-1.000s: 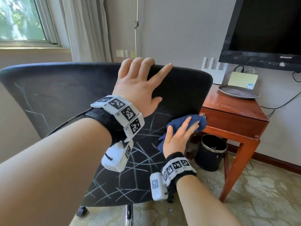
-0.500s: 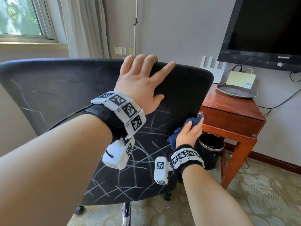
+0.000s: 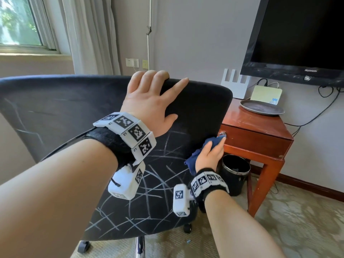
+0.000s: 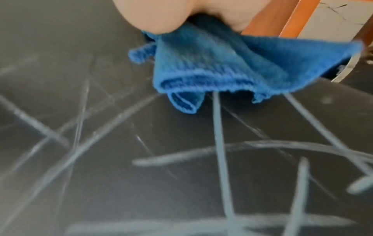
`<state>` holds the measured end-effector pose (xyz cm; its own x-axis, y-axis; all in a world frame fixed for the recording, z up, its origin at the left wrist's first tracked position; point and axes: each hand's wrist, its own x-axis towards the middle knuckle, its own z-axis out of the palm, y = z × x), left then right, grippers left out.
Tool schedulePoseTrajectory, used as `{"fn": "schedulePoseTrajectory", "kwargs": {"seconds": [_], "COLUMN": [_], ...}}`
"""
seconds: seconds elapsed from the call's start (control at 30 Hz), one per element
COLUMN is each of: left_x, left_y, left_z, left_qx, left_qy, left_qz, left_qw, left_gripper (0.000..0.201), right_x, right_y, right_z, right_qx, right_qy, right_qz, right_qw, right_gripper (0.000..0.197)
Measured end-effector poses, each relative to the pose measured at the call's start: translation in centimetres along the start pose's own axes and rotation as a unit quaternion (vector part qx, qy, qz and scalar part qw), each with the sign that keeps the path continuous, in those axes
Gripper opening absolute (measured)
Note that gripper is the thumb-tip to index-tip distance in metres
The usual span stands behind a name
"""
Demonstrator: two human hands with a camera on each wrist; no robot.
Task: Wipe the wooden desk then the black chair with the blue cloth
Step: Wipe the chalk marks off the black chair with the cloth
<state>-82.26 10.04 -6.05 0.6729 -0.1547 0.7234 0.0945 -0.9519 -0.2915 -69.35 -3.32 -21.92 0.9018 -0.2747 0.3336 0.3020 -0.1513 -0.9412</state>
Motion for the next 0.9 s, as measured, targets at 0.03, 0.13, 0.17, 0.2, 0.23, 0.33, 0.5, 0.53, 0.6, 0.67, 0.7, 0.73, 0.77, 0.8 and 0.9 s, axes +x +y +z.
{"fn": "schedulePoseTrajectory", "kwargs": {"seconds": [0.03,0.13,0.17,0.2,0.23,0.33,0.5,0.53,0.6,0.67,0.7,0.73,0.77,0.8,0.9], "left_x": [0.0,0.0,0.0,-0.1,-0.3,-1.5,-5.3,-6.1,-7.1,-7.2,-7.2,-7.1,-7.0,-7.1,-7.1], "left_y": [0.0,0.0,-0.1,-0.3,-0.7,-3.0,-10.1,-10.9,-11.3,-10.9,-10.7,-10.6,-10.5,-10.5,-10.5], "left_z": [0.0,-0.4,-0.6,-0.8,-1.0,-2.3,-5.5,-5.9,-5.8,-5.0,-4.5,-4.1,-3.9,-3.8,-3.8], "left_qx": [0.002,0.005,0.003,0.000,-0.002,0.011,0.034,0.039,0.050,0.055,0.056,0.056,0.055,0.058,0.070], "left_qy": [-0.001,-0.007,-0.014,-0.024,-0.031,-0.040,-0.143,-0.148,-0.115,-0.096,-0.085,-0.070,-0.055,-0.045,-0.051], "left_qz": [0.001,0.005,0.012,0.023,0.037,0.030,-0.166,-0.172,-0.156,-0.155,-0.153,-0.147,-0.141,-0.134,-0.113], "left_qw": [1.000,1.000,1.000,0.999,0.999,0.999,0.975,0.973,0.980,0.982,0.983,0.985,0.987,0.988,0.990], "left_gripper": [0.079,0.082,0.083,0.085,0.087,0.090,0.081,0.081,0.080,0.078,0.076,0.075,0.075,0.075,0.074], "right_x": [-0.7,-2.2,-2.6,-3.0,-3.3,-3.9,-3.9,-4.4,-5.6,-6.7,-7.1,-7.5,-7.8,-7.8,-6.7], "right_y": [0.8,0.1,-1.0,-2.3,-4.0,-8.1,-5.9,-5.3,-5.0,-6.2,-7.2,-8.2,-9.1,-9.8,-10.1], "right_z": [-0.1,-0.2,0.0,0.2,0.5,1.8,2.8,3.1,3.6,4.4,4.9,5.3,5.7,6.0,6.5], "right_qx": [-0.014,-0.028,-0.023,-0.017,-0.011,-0.021,-0.082,-0.073,-0.061,-0.055,-0.046,-0.039,-0.031,-0.026,-0.020], "right_qy": [-0.019,-0.045,-0.039,-0.033,-0.032,-0.058,-0.018,-0.034,-0.049,-0.055,-0.064,-0.069,-0.070,-0.063,-0.022], "right_qz": [0.034,0.042,0.006,-0.043,-0.096,-0.220,-0.199,-0.162,-0.115,-0.119,-0.144,-0.186,-0.233,-0.267,-0.259], "right_qw": [0.999,0.998,0.999,0.998,0.995,0.974,0.976,0.984,0.990,0.990,0.986,0.979,0.969,0.961,0.965], "right_gripper": [0.055,0.058,0.059,0.061,0.064,0.066,0.063,0.064,0.067,0.067,0.066,0.064,0.062,0.060,0.060]}}
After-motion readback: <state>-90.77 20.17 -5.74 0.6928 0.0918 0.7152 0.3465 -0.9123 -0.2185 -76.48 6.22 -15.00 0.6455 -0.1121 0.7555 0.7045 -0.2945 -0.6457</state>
